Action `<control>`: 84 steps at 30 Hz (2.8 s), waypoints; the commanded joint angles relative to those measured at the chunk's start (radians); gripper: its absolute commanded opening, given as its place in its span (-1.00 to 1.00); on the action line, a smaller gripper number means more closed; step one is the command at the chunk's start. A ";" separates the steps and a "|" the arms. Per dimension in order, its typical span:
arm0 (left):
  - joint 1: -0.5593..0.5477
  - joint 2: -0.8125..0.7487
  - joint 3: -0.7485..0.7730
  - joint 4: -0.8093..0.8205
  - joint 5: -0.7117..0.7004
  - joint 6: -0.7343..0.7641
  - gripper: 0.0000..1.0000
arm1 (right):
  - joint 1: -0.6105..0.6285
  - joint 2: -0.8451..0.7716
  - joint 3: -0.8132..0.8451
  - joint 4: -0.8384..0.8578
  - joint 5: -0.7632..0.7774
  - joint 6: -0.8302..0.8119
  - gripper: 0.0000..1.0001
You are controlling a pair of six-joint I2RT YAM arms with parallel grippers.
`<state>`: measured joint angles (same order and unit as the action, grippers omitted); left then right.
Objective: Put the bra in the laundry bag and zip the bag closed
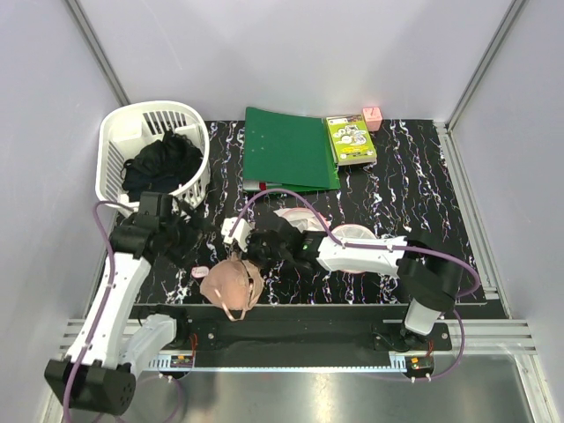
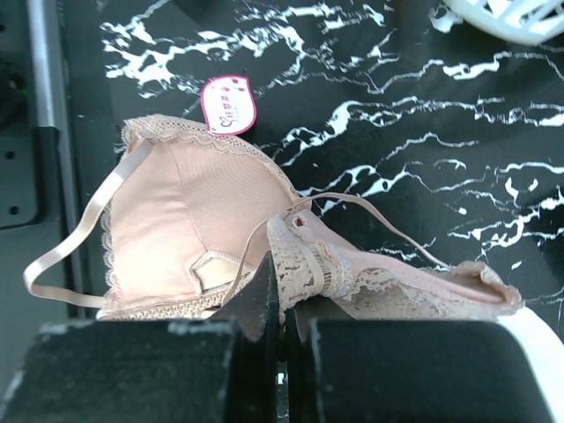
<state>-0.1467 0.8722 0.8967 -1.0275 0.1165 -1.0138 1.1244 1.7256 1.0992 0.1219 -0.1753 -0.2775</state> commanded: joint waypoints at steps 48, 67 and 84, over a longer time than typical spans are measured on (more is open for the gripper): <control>-0.071 0.357 0.153 0.375 0.200 0.271 -1.00 | -0.005 -0.119 0.047 -0.151 0.094 0.138 0.39; -0.399 -0.283 -0.350 0.359 -0.419 -0.822 -1.00 | -0.132 -0.184 0.211 -0.504 0.087 0.509 1.00; -0.514 -0.534 -0.426 -0.203 -0.377 -1.031 -1.00 | -0.140 0.034 0.214 -0.499 -0.515 0.558 0.60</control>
<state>-0.6567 0.3992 0.4961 -1.1210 -0.2581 -1.9663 0.9688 1.7287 1.3289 -0.3904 -0.5732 0.3183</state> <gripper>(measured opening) 0.023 0.812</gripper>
